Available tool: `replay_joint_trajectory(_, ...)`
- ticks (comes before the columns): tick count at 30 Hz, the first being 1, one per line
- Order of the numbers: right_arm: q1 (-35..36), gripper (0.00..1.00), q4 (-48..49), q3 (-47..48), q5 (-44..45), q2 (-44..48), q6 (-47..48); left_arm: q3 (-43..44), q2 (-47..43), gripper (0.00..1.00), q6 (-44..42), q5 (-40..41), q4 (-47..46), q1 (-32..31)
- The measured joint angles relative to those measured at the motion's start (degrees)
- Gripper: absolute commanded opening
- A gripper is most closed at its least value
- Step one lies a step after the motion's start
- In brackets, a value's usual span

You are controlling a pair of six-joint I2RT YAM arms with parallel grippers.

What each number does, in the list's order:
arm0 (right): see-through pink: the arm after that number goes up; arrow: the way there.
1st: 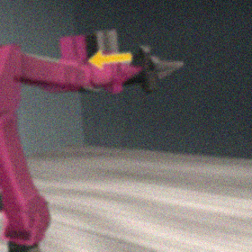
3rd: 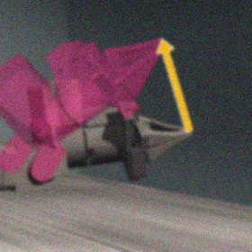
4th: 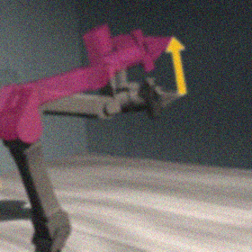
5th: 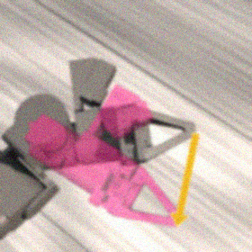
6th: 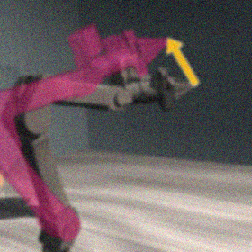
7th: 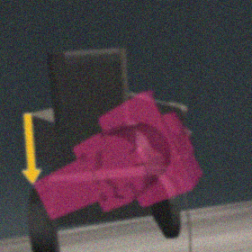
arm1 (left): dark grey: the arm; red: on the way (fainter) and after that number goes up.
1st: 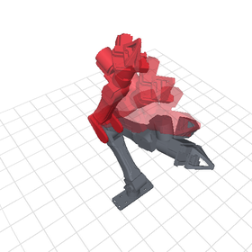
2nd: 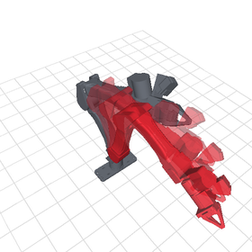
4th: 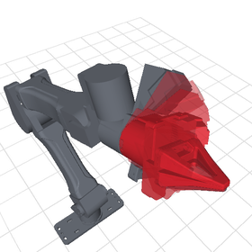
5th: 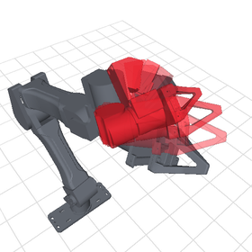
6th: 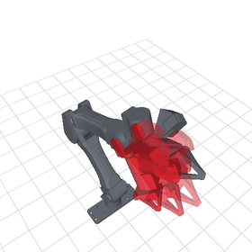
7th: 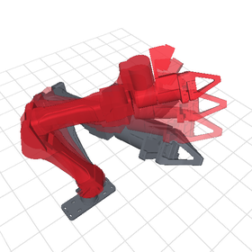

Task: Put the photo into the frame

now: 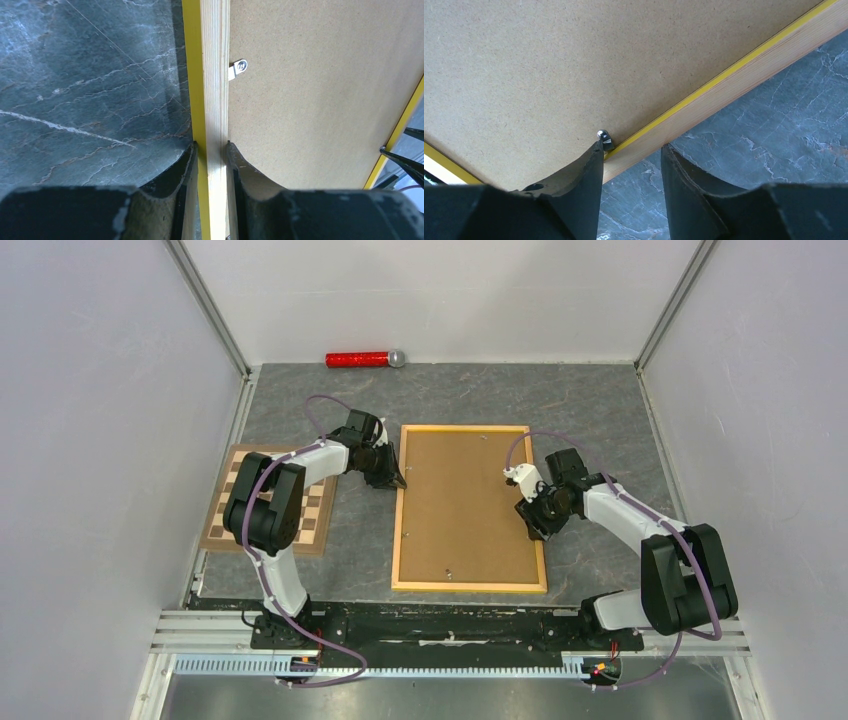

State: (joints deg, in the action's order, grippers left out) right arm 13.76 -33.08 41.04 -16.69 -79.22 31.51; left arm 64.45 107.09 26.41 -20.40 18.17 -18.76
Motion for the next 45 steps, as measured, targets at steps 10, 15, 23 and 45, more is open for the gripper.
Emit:
replay_joint_trajectory(10, -0.07, 0.35, 0.07, 0.0, -0.37, -0.04, 0.26, 0.22, 0.0, 0.02, -0.04, 0.35, 0.57, -0.02)
replay_joint_trajectory(15, -0.11, 0.5, 0.15, 0.0, -0.61, -0.07, 0.9, 0.33, 0.0, 0.02, -0.09, 0.39, 0.94, -0.02)
replay_joint_trajectory(23, 0.02, 0.72, 1.36, 0.46, -0.13, -0.07, -0.17, 0.39, 0.0, 0.02, -0.09, 0.44, 1.03, -0.02)
replay_joint_trajectory(45, -2.78, 0.7, 12.98, 7.39, 5.86, -0.5, -12.5, 1.92, -1.49, 0.49, -2.58, 0.92, 4.13, 0.02)
